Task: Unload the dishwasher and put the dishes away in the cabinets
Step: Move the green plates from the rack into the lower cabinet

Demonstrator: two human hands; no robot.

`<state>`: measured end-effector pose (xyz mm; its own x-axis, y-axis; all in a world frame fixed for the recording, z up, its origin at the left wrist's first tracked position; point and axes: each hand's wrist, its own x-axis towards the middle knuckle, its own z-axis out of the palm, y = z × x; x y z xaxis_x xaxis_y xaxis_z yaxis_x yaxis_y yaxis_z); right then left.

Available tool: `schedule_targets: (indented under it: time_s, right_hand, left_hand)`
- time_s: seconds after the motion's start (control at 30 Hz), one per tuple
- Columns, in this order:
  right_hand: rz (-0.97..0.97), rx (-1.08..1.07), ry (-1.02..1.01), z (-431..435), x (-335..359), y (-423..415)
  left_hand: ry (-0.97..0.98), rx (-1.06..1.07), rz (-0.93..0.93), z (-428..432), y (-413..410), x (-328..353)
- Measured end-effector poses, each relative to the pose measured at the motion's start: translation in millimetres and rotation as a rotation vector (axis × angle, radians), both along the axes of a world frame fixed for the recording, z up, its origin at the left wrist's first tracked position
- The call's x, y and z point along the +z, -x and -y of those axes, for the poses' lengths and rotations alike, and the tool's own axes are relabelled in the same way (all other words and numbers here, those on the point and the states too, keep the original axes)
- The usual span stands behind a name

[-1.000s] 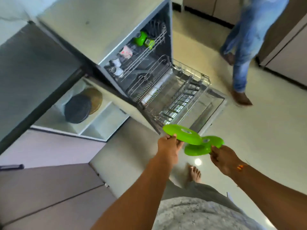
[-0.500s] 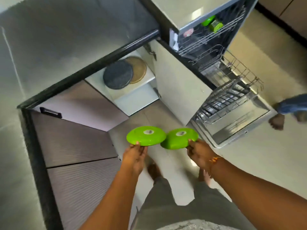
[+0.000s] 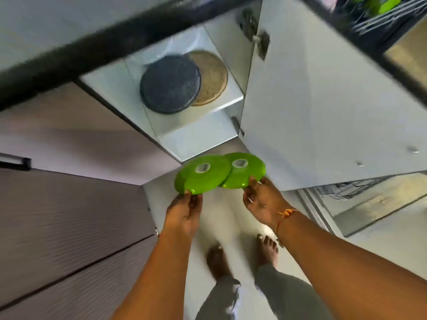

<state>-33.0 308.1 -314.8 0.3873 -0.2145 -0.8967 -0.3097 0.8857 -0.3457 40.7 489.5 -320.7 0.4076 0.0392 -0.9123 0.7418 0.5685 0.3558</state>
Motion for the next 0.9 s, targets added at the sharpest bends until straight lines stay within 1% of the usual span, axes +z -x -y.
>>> schedule_targets:
  time_s: [0.23, 0.3, 0.47, 0.57, 0.63, 0.7, 0.77, 0.8, 0.83, 0.87, 0.9]
  right_hand:
    - [0.102, 0.096, 0.083, 30, -187, -80]
    - [0.137, 0.109, 0.103, 39, -229, -105]
    - [0.201, 0.136, 0.132, 49, -319, -162]
    - [0.237, 0.147, 0.158, 48, -360, -189]
    - [0.262, 0.134, 0.181, 51, -377, -204]
    - [0.297, 0.125, 0.244, 52, -391, -222]
    - [0.293, 0.151, 0.316, 60, -402, -240]
    - [0.264, 0.210, 0.434, 63, -408, -249]
    - [0.294, 0.202, 0.471, 64, -410, -258]
    - [0.252, 0.215, 0.583, 69, -415, -265]
    - [0.290, 0.115, 0.570, 71, -414, -269]
  left_hand:
    - [0.068, -0.010, 0.091, 26, -83, -191]
    - [0.099, 0.020, 0.130, 33, -109, -231]
    - [0.094, 0.024, 0.218, 47, -162, -308]
    - [0.113, 0.031, 0.236, 52, -187, -348]
    - [0.117, 0.047, 0.249, 55, -199, -362]
    - [0.080, 0.044, 0.274, 58, -213, -380]
    - [0.050, 0.041, 0.297, 60, -229, -390]
    - [0.023, 0.053, 0.317, 60, -236, -395]
    - [-0.013, 0.038, 0.335, 61, -243, -400]
    - [-0.040, 0.011, 0.368, 62, -247, -402]
    - [-0.077, -0.017, 0.403, 62, -253, -406]
